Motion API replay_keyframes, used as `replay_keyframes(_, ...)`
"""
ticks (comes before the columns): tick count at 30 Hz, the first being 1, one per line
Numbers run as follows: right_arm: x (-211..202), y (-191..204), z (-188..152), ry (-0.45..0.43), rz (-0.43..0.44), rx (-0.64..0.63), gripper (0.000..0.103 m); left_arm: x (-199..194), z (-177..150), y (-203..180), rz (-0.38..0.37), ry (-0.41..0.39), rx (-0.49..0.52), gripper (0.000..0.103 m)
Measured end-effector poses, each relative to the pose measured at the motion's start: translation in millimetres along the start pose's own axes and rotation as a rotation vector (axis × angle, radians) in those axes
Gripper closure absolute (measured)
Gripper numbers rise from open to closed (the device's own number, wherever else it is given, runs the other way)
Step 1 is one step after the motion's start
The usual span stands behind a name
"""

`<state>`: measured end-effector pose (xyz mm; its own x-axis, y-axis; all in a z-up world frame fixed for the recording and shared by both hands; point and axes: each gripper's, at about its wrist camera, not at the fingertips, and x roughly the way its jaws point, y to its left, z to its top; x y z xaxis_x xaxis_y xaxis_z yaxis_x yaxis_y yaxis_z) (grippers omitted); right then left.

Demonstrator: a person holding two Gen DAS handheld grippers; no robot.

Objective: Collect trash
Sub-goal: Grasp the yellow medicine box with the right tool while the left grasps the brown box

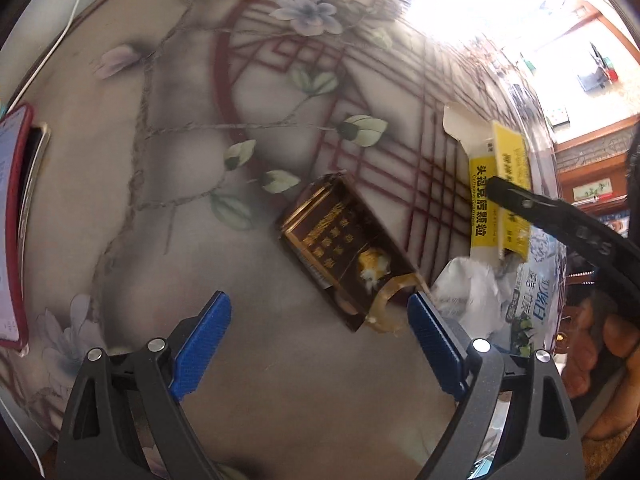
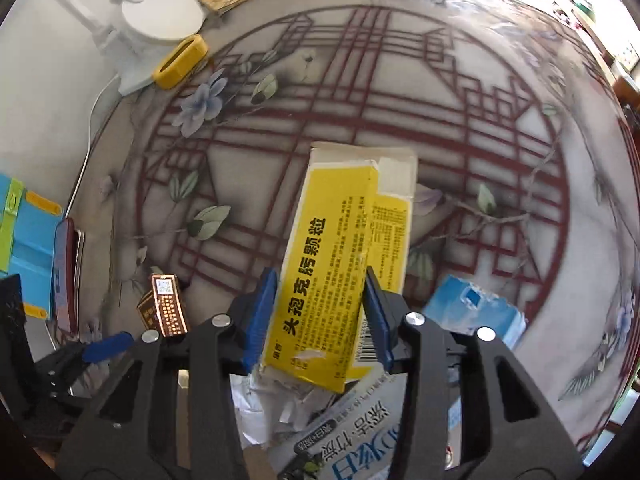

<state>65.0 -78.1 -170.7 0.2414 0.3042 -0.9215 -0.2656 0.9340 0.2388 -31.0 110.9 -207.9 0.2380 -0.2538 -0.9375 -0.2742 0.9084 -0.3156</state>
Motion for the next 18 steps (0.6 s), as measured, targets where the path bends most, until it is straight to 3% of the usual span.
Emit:
replay_keyframes(7,-69.5,-11.2,-18.0,-0.199,0.071,0.069,0.064,7.9,12.7,-23.8,0.034,-0.027,0.071,0.018)
replay_keyframes(10,-88.2,-15.9,-25.3,-0.251,0.076,0.091,0.064,11.4,21.4,-37.4,0.055,-0.055,0.110,0.026)
replay_keyframes(14,-98.9,-24.5,-27.4,-0.278,0.086,0.129,0.064,13.2,32.6,-43.4,0.057,-0.069,0.150,0.045)
replay_keyframes(15,-99.6,-26.2,-26.0,-0.284,0.088,0.138,0.064,12.6,34.5,-43.8,0.052,-0.071,0.156,0.056)
replay_keyframes(18,-104.2,-31.7,-29.0,-0.301,0.095,0.161,0.064,12.0,38.7,-42.5,0.037,-0.069,0.169,0.069)
